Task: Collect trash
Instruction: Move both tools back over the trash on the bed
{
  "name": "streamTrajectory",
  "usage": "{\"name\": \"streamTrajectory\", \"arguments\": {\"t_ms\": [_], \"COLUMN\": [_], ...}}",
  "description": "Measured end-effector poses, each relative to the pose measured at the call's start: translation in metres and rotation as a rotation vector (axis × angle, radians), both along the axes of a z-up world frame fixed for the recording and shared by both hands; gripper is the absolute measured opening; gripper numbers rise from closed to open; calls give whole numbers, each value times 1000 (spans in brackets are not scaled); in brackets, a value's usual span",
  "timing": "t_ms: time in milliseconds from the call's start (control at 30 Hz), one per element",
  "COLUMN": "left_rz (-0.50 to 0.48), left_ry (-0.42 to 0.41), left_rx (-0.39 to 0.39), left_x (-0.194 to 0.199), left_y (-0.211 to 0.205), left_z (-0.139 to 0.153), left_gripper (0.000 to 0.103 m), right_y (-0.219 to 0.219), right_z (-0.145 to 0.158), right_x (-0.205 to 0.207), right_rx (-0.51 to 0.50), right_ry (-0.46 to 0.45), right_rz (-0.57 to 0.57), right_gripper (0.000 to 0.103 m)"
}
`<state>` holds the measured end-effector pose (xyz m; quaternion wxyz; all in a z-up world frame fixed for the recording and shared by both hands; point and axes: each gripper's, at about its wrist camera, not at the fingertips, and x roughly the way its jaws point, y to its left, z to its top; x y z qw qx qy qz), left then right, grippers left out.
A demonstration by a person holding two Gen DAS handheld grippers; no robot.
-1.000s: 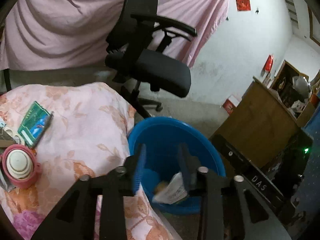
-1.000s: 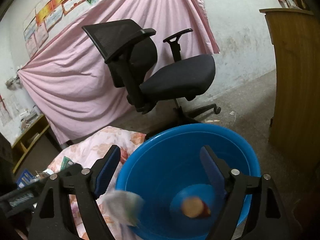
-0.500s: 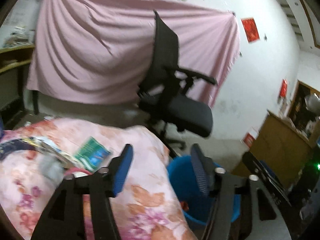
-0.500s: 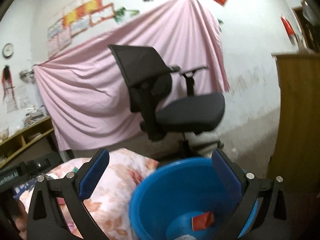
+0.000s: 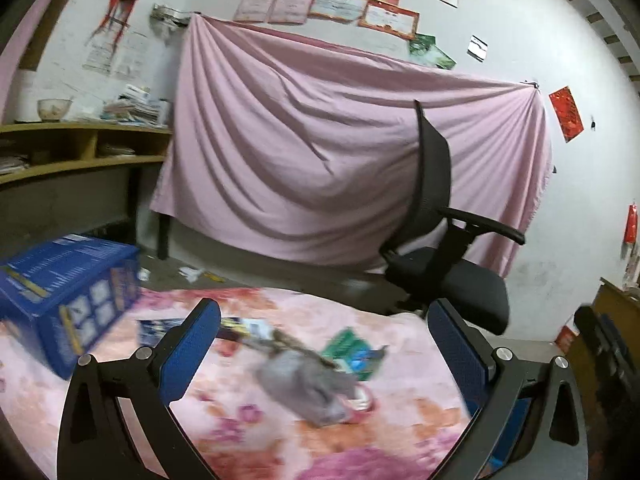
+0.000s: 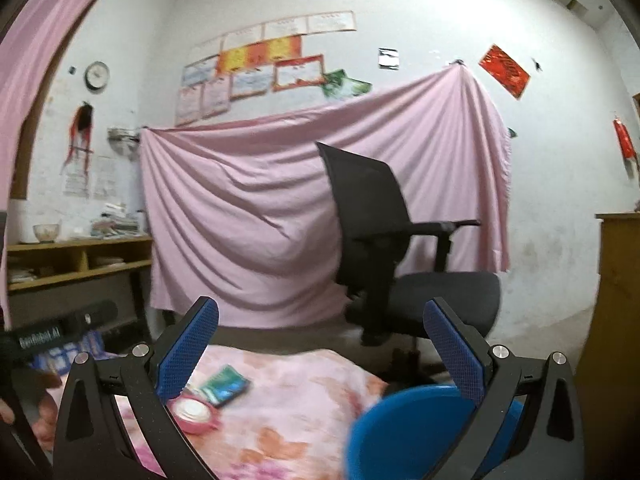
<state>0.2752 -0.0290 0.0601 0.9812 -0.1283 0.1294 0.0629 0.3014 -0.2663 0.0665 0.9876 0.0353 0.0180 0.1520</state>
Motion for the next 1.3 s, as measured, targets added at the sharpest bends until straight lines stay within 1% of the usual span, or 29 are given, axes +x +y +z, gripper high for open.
{"name": "streamTrajectory", "arguments": {"t_ms": [133,233,367,467,533,633,733,833,867,933,1000,1133,1233,1300], "left_rz": [39,64,83,94,96,100,102,95,89,75,79,39,9,-8], "left_ry": [-14,-15,-3,14,22,44,82,150,189,247,278,327,328,323], "left_rx": [33,54,65,68,74,105,139,166,168,158,192,264,321,356], "left_x": [-17,-25,-27,-29,-28,-25,-19,-4,4,17,26,44,51,55], "left_y": [23,38,53,65,72,80,88,94,96,102,99,92,87,85], "left_z": [-6,-11,-18,-26,-31,-36,-44,-54,-58,-65,-70,-76,-77,-78], "left_gripper": [102,102,102,102,102,102,102,102,102,102,102,102,102,101], "right_y": [22,42,67,84,93,107,113,119,120,124,126,129,132,135], "right_z": [2,2,-4,-15,-25,-39,-51,-61,-63,-70,-75,-87,-94,-96], "right_x": [1,5,8,14,20,35,43,51,52,58,63,73,77,80], "right_rx": [12,-16,-69,-140,-189,-262,-288,-327,-335,-366,-389,-429,-445,-441], "right_ry": [8,25,55,102,148,248,315,384,398,457,513,620,663,675], "right_rz": [41,69,94,78,71,70,76,78,79,76,81,106,128,147], "right_gripper": [103,103,103,103,103,103,103,103,103,103,103,103,103,103]}}
